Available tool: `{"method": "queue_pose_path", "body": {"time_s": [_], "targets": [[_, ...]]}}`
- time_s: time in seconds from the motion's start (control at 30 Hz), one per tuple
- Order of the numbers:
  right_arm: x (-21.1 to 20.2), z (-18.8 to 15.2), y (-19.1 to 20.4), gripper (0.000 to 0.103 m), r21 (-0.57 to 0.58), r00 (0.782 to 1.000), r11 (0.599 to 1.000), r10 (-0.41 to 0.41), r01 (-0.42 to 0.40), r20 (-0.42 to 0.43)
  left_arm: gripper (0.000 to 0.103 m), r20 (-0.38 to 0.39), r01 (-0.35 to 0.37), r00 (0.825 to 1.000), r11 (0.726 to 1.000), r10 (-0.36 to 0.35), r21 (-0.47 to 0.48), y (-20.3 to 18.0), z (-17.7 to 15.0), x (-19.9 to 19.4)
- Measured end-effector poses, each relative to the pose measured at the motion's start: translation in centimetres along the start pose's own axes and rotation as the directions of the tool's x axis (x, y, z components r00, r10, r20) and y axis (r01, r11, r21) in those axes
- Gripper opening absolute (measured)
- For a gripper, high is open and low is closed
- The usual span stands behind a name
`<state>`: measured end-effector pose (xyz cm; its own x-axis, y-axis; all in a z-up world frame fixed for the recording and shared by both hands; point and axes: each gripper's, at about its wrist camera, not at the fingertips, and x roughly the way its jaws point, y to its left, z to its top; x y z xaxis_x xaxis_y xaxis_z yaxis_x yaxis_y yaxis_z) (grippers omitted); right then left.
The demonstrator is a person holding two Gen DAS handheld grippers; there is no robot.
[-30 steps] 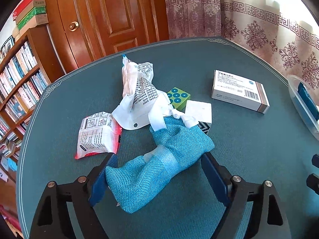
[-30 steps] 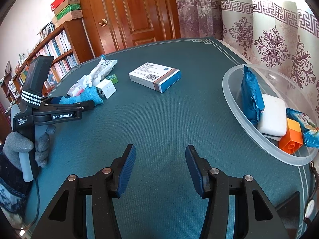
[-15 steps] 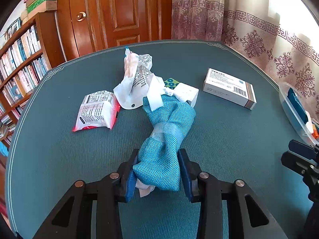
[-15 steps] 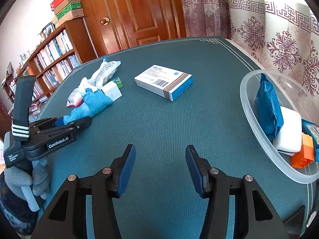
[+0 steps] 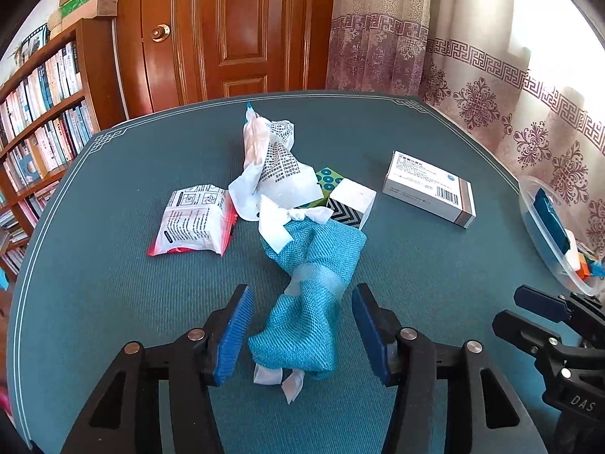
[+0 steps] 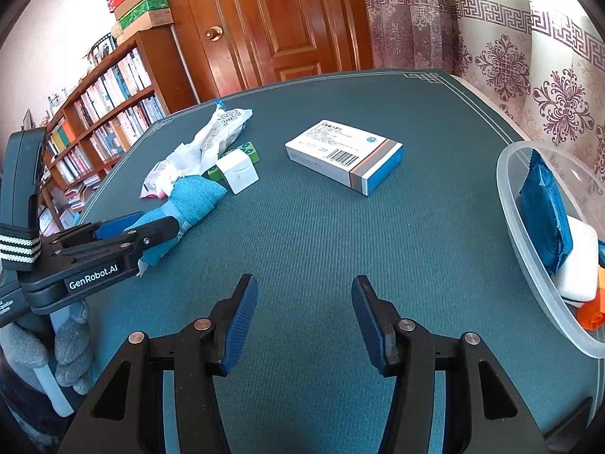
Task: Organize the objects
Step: 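Grasp the blue knit towel with the left tool, then grasp the white cube with right tool while left tool holds the towel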
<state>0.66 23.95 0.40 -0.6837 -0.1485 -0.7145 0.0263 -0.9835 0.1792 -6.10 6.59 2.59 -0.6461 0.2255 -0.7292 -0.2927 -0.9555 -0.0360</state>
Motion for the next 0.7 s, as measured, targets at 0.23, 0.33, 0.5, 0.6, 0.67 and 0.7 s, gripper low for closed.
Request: {"method": "queue_pose_path", "body": {"time_s": [0.23,0.33,0.5,0.6,0.67,0.7], "targets": [[0.1,0.7,0.4,0.054,-0.011,1.0,1.0,0.0,0.0,0.008,0.058,-0.027,0.002,1.0,1.0,-0.001,0.03,-0.3,0.3,1.8],[0.4,1.2,0.8,0.054,-0.017,1.0,1.0,0.009,-0.009,0.005,0.041,-0.041,0.005,0.999,0.999,-0.003,0.036,-0.4,-0.1,2.2],[1.4,2.4,1.8,0.054,-0.048,0.999,0.998,0.031,-0.03,0.011,0.037,0.003,0.028,1.0,1.0,-0.028,0.001,0.2,-0.3,0.9],[2.4,3.2,2.4,0.054,-0.076,0.999,0.996,0.041,-0.04,0.015,0.037,0.045,0.011,0.999,1.0,-0.01,-0.026,0.9,-0.2,-0.4],[3.3,3.7,2.8,0.054,-0.09,0.999,0.995,0.041,-0.04,0.01,0.037,0.066,0.004,0.998,0.999,-0.001,-0.048,1.5,-0.1,-1.1],[3.8,4.1,2.9,0.054,-0.095,0.999,0.994,0.049,-0.048,0.007,0.037,0.074,0.003,0.997,0.998,0.001,-0.06,1.8,0.0,-1.4]]}}
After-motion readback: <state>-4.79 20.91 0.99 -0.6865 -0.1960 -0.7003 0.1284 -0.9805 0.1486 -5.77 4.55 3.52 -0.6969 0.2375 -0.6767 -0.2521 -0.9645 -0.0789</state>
